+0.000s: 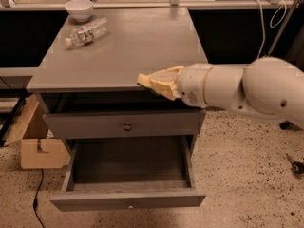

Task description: Place sponge into middle drawer

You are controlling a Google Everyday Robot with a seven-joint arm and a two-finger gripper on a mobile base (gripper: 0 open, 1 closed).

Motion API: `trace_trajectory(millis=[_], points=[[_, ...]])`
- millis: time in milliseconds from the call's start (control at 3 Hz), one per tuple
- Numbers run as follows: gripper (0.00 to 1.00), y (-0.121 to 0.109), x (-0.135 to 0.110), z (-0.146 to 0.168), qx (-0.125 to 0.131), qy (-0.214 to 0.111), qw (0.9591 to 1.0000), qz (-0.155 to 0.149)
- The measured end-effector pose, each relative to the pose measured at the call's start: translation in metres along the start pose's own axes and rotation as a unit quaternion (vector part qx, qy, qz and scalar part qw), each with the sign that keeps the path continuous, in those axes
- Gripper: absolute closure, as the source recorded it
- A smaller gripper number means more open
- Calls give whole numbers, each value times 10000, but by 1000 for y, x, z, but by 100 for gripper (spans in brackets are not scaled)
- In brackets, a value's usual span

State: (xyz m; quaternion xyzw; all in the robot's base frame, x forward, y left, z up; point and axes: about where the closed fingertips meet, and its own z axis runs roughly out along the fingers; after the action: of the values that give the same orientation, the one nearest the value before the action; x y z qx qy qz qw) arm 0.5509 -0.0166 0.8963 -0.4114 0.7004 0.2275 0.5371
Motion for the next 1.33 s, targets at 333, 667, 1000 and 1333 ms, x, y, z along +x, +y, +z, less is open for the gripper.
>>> trace_trajectory(millis=[333,667,1000,1333], points=[[100,61,23,-32,2,117,9997,215],[100,85,42,-49,103,223,9989,411],[100,72,105,-62,462,694,9926,882],[100,72,105,-62,462,694,9926,882]])
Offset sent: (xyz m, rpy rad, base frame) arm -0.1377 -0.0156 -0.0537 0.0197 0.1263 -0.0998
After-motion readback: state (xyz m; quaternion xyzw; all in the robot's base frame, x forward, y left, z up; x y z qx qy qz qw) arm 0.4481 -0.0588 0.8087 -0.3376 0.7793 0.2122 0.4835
